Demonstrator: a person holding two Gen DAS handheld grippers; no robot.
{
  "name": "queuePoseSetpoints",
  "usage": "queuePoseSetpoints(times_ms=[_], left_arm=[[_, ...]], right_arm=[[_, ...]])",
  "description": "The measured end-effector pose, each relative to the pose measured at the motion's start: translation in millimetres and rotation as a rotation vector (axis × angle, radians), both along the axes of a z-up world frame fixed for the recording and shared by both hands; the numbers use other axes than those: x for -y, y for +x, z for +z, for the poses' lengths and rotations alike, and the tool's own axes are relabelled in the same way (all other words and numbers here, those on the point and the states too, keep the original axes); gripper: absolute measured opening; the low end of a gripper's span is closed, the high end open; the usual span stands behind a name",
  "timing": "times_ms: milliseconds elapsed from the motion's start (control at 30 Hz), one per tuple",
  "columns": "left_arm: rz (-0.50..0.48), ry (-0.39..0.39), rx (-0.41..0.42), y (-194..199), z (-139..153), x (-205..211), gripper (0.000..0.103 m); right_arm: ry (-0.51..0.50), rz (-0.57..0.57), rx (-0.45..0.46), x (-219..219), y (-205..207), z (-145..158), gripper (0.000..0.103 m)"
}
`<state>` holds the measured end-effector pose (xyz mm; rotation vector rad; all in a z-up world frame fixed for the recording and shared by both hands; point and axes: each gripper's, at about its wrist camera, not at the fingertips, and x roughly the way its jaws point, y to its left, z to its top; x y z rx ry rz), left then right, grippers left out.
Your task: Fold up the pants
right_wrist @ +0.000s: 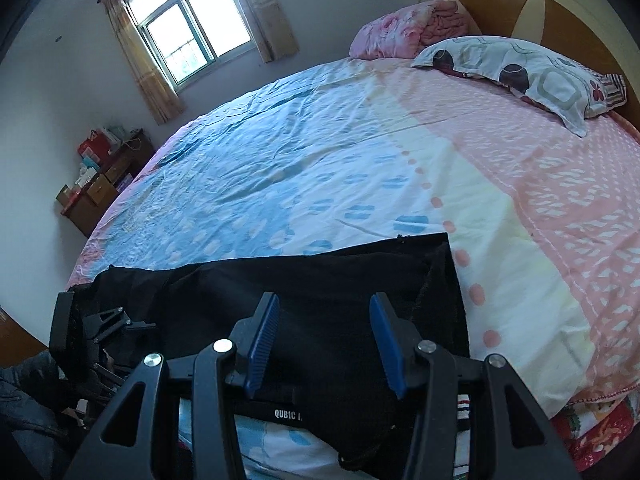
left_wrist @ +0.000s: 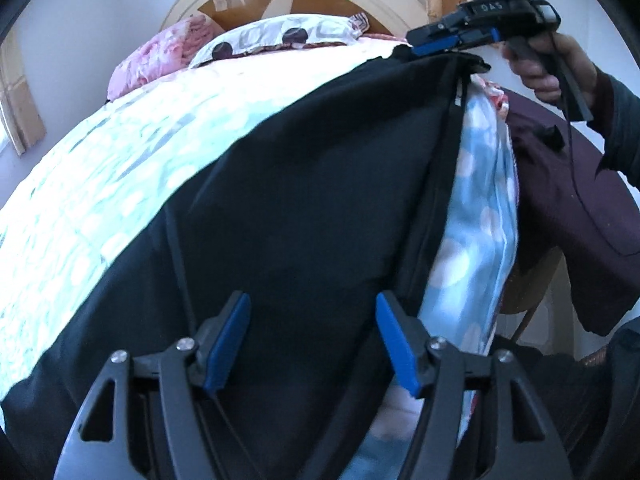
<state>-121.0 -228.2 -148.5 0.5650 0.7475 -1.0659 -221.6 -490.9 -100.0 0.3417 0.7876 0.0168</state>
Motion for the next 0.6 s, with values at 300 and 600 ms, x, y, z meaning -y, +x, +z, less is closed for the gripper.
queuePoseSetpoints(times_ms=[300,600], left_arm=[[0.003,0.056,0.126,-16,-4,15,0.035],[-0.023,0.037,0.121,-24,4,14,0.006]], right_arm=[[0.030,-0.010,0.010,1,-2,-6,0.049],[0.019,-0.095,-0.013,23,-13,-3,0.049]])
